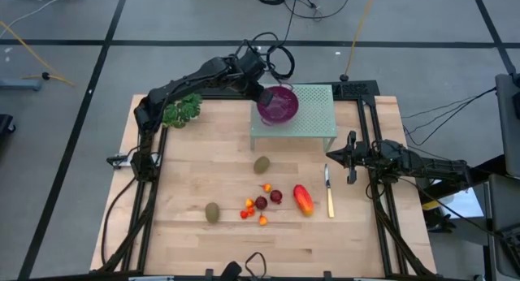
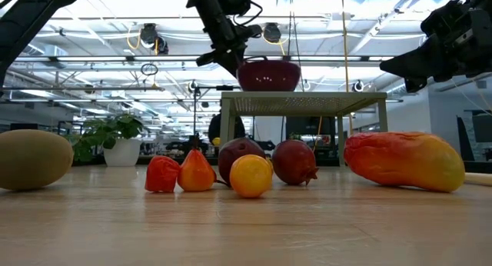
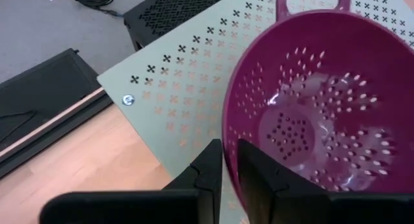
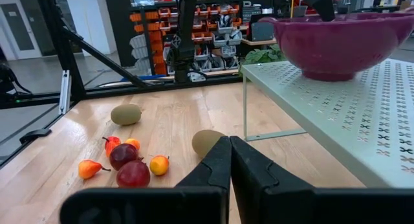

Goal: Pick & Place Fruit
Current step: Put the dark red colander on the shelf, then put the mango into the dark red colander on the shelf

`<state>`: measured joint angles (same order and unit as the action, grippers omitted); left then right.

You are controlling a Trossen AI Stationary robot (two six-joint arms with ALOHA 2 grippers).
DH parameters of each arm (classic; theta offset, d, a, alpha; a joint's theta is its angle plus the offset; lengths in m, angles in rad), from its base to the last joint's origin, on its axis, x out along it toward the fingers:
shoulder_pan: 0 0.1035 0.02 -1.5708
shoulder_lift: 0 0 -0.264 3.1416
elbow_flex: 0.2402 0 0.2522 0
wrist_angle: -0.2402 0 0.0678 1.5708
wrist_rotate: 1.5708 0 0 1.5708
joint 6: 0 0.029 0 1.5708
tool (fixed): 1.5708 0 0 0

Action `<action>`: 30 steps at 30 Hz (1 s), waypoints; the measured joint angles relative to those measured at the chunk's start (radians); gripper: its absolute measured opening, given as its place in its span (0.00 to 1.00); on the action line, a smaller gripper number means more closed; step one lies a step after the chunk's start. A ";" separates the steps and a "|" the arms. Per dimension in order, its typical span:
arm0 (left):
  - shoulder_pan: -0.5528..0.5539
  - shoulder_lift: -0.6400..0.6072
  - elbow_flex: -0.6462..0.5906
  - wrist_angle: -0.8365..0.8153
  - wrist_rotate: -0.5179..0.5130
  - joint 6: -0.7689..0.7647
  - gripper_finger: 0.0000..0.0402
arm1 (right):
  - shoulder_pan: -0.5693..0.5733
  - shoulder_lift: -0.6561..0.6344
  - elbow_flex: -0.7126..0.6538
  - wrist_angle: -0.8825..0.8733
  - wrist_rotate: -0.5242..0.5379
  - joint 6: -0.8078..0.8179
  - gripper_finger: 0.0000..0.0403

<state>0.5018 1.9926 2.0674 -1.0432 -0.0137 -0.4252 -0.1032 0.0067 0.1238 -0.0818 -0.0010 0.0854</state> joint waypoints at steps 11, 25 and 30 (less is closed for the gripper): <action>0.001 -0.001 0.000 -0.003 -0.040 -0.007 0.12 | 0.000 0.000 0.000 0.000 0.000 0.000 0.00; 0.000 -0.080 0.001 -0.008 -0.040 -0.010 0.12 | 0.000 0.000 0.000 0.000 0.000 0.000 0.00; -0.024 -0.116 0.001 -0.008 -0.036 0.033 0.12 | 0.000 0.000 0.000 0.000 0.000 0.000 0.00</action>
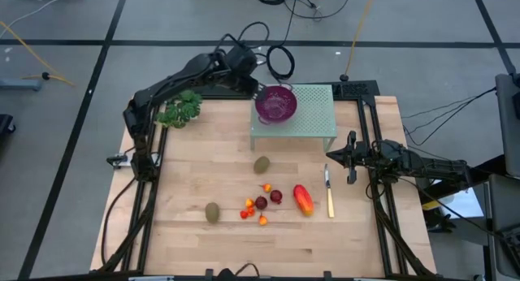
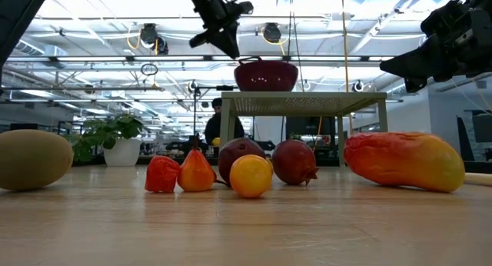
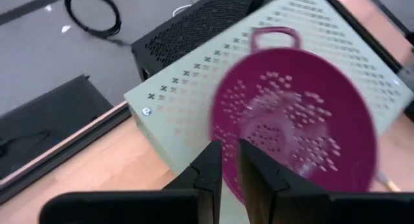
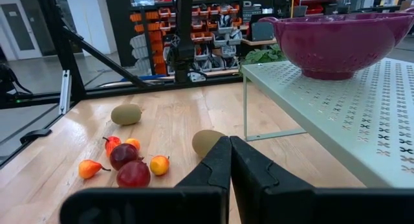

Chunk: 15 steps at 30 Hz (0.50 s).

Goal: Pick & Place Fruit
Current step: Put the mango into the dark red colander on the shelf

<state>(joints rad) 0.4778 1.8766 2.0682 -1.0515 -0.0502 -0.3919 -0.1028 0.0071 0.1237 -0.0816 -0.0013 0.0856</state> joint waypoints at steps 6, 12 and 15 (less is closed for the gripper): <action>-0.059 -0.031 0.000 0.000 0.005 0.088 0.12 | 0.000 0.000 0.000 0.000 0.000 0.000 0.00; -0.114 -0.055 0.000 -0.035 -0.081 0.076 0.11 | 0.000 0.000 0.000 0.001 0.000 0.000 0.00; -0.137 -0.062 0.000 -0.069 -0.115 0.066 0.07 | 0.000 0.000 0.000 0.001 0.000 0.000 0.00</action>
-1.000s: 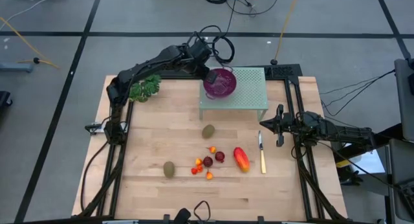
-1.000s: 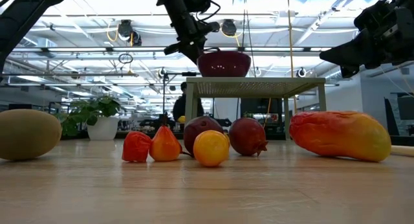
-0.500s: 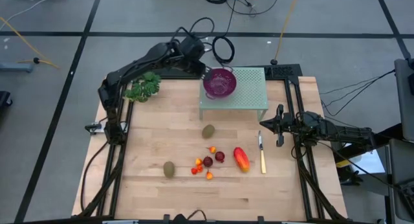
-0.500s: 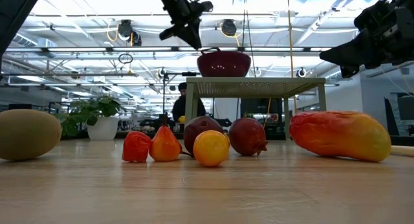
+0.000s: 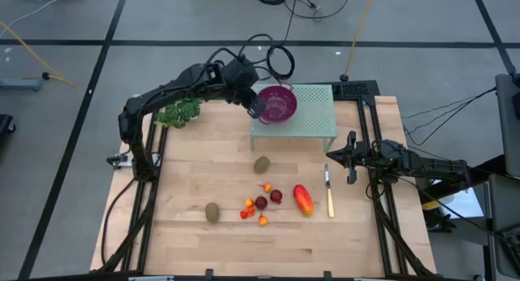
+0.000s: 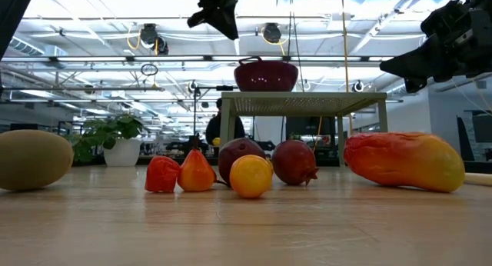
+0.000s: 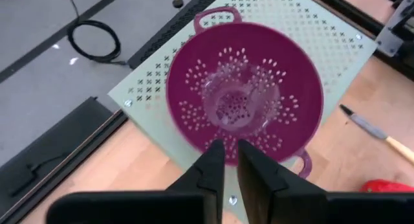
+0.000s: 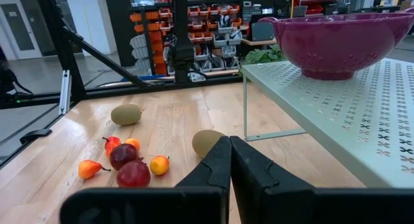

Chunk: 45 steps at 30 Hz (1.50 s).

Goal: Pick & Place Fruit
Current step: Put the mango into the dark red colander on the shelf

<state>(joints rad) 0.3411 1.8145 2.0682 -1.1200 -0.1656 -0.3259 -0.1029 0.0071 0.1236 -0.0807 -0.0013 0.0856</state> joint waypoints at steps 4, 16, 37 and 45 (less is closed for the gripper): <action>-0.029 -0.006 0.000 -0.029 0.000 -0.010 0.01 | 0.000 0.000 0.000 0.000 0.000 0.000 0.00; -0.179 -0.010 -0.030 -0.032 -0.001 -0.055 0.01 | 0.000 0.000 0.000 0.001 0.000 0.037 0.00; -0.346 -0.270 -0.697 0.570 -0.028 -0.234 0.01 | 0.000 0.000 0.000 0.001 -0.003 0.183 0.00; -0.438 -0.501 -1.028 0.770 -0.108 -0.265 0.01 | 0.000 0.022 -0.001 0.026 -0.003 0.164 0.00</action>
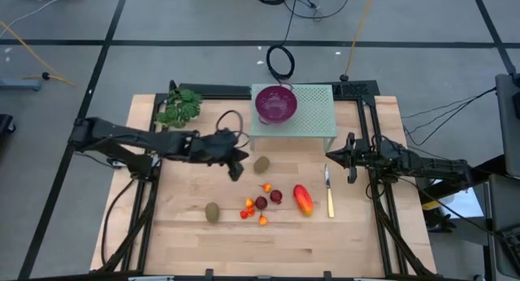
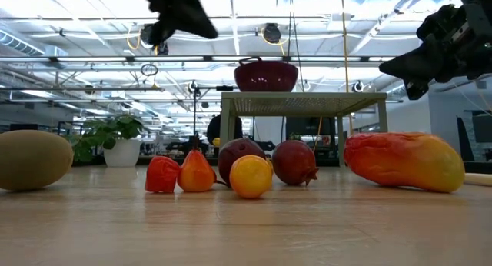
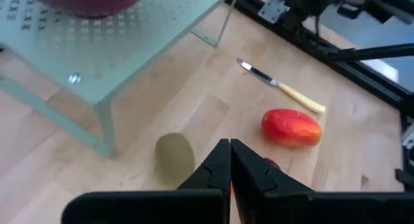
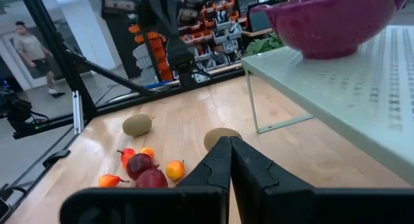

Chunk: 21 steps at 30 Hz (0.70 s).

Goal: Pick & Place Fruit
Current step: Put the mango into the dark red colander on the shelf

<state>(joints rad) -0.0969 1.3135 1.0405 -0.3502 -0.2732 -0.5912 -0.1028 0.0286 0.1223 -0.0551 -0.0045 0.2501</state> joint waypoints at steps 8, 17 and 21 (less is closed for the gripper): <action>-0.096 -0.174 -0.237 0.096 -0.080 -0.040 0.01 | 0.000 0.109 0.000 0.177 0.000 -0.001 0.00; -0.193 -0.380 -0.438 0.169 -0.195 -0.049 0.01 | 0.012 0.259 0.077 0.209 0.001 -0.011 0.00; -0.216 -0.464 -0.528 0.200 -0.206 -0.078 0.02 | 0.035 0.312 0.132 0.201 0.002 -0.034 0.00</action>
<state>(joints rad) -0.3133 0.8494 0.5124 -0.1501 -0.4796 -0.6695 -0.0678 0.3406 0.2539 0.1463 -0.0029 0.2161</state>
